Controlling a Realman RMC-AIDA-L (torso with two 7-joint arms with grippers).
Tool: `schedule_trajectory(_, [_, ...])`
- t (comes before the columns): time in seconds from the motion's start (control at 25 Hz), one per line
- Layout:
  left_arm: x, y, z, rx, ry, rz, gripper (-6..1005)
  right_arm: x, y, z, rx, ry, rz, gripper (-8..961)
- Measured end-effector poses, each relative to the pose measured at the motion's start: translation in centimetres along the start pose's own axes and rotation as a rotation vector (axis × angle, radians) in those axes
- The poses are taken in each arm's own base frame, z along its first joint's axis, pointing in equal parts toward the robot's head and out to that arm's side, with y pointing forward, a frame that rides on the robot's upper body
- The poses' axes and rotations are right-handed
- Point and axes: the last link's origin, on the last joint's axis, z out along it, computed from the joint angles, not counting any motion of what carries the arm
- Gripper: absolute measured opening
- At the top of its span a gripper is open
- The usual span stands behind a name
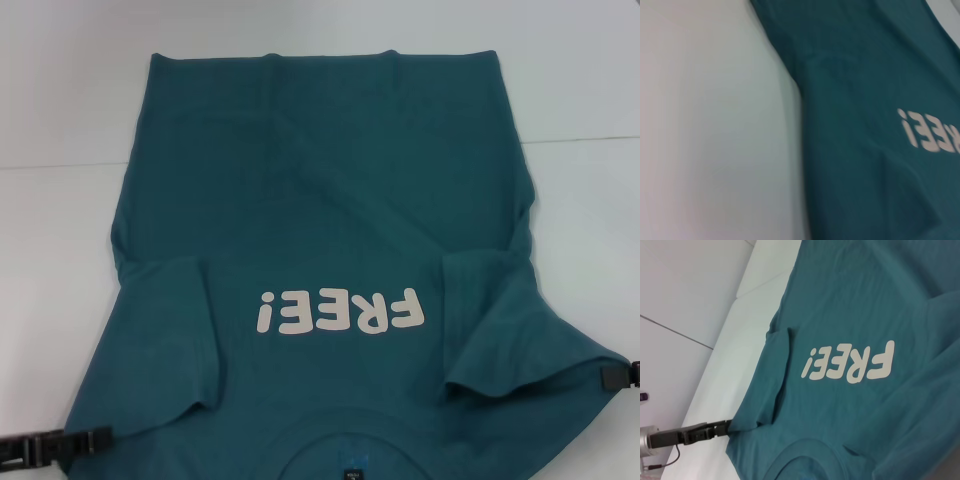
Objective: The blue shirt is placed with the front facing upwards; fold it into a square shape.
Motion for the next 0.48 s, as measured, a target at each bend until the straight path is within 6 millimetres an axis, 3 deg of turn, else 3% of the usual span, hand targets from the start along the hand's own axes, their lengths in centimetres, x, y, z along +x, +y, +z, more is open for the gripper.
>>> schedule_trajectory(0.36, [-0.44, 0.25, 0.1, -0.013, -0.024, -0.01, 749, 0.18, -0.04, -0.01, -0.001, 0.0, 0.003, 37])
schedule_trajectory(0.48, [-0.22, 0.31, 0.28, -0.009, -0.032, 0.005, 647, 0.29, -0.07, -0.05, -0.001, 0.0, 0.005, 36])
